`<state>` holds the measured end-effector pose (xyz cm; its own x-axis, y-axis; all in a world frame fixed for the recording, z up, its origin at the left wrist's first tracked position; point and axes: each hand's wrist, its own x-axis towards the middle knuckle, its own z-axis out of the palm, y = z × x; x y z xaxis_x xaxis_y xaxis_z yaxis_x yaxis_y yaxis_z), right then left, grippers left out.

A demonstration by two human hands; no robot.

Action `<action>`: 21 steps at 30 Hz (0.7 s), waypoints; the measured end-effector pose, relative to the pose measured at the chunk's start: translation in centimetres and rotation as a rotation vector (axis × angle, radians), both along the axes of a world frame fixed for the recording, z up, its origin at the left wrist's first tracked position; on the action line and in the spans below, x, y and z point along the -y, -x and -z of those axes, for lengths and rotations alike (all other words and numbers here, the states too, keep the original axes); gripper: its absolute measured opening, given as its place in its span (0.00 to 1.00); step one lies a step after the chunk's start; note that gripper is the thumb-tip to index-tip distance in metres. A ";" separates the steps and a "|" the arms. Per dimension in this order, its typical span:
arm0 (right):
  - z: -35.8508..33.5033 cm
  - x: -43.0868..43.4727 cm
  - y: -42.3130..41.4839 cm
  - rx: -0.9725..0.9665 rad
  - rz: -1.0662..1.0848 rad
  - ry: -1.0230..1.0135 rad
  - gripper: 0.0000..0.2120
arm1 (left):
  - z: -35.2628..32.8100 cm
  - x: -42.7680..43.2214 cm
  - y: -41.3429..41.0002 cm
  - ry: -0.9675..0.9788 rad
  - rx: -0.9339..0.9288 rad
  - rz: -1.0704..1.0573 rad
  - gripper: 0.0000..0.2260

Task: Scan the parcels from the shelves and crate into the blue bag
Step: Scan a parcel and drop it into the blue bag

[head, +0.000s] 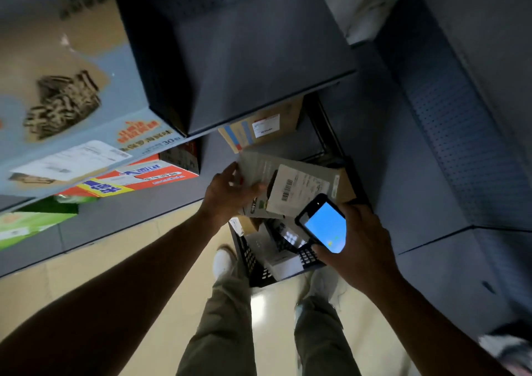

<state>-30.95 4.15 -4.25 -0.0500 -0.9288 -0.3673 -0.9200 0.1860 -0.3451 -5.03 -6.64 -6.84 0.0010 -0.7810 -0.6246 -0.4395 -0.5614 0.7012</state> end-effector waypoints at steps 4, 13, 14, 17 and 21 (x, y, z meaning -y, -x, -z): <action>-8.5 0.3 -0.3 0.112 0.097 0.081 0.43 | -8.8 -1.9 0.7 0.101 -0.134 -0.179 0.28; -25.2 0.8 1.1 0.342 0.127 0.250 0.43 | -27.1 -6.5 2.0 0.343 -0.338 -0.367 0.20; -27.0 0.9 1.3 0.369 0.113 0.293 0.43 | -28.9 -7.3 2.0 0.366 -0.352 -0.389 0.23; -32.1 0.8 1.4 0.443 0.066 0.393 0.42 | -33.6 -9.9 1.5 0.428 -0.384 -0.478 0.29; -37.9 0.6 0.5 0.509 -0.051 0.470 0.41 | -38.1 -14.1 0.1 0.501 -0.391 -0.623 0.31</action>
<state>-31.46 3.54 33.61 0.0696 -0.9917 0.1081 -0.6262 -0.1278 -0.7691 -5.08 7.41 31.25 0.3752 -0.8913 -0.2544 0.1661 -0.2054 0.9645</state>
